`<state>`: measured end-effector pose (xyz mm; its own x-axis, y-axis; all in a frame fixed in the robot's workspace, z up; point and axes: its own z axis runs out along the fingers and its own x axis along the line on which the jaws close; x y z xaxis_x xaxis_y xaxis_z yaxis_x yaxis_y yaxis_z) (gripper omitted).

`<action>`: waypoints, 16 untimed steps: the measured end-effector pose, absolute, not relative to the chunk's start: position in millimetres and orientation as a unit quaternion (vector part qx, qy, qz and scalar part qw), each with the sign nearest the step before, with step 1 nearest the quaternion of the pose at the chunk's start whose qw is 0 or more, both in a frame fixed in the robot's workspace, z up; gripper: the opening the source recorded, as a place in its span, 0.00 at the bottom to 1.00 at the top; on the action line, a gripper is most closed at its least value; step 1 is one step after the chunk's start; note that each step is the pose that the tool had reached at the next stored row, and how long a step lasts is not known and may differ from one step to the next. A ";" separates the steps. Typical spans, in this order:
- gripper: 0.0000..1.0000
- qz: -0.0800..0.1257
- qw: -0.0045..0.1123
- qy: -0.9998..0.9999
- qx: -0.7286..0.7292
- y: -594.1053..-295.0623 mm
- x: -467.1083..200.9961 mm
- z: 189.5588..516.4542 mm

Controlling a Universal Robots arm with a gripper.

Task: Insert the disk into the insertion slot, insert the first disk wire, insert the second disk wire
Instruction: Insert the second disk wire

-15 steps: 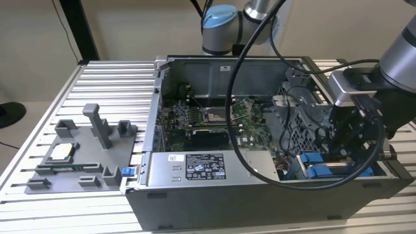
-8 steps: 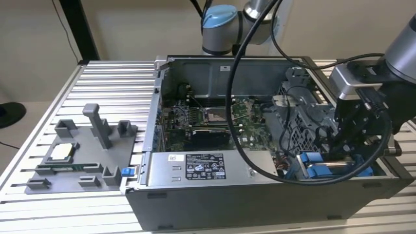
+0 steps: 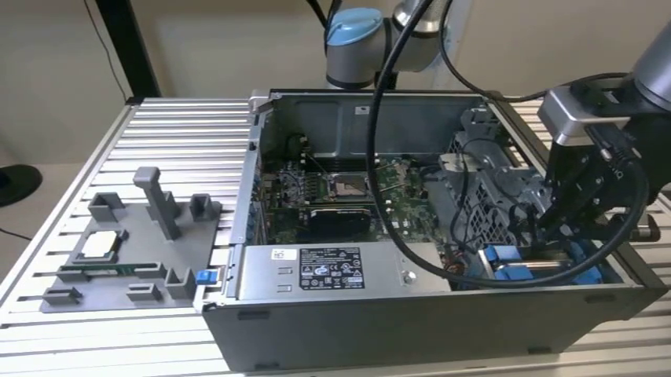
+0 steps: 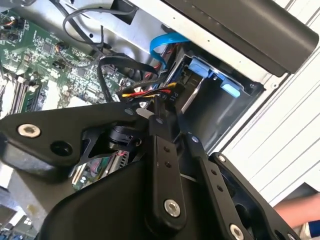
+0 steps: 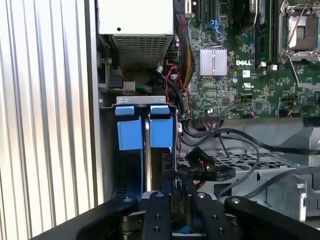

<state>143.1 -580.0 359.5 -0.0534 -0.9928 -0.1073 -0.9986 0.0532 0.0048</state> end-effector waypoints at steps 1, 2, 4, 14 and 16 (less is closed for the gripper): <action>0.00 0.039 0.037 0.725 -0.687 -580.0 143.1 360.3; 0.00 0.039 0.037 0.725 -0.687 -580.0 143.1 360.4; 0.00 0.039 0.037 0.725 -0.687 -579.9 143.1 360.4; 1.00 0.040 0.038 0.725 -0.687 -578.0 152.9 360.7; 1.00 0.040 0.038 0.725 -0.687 -577.2 156.1 360.7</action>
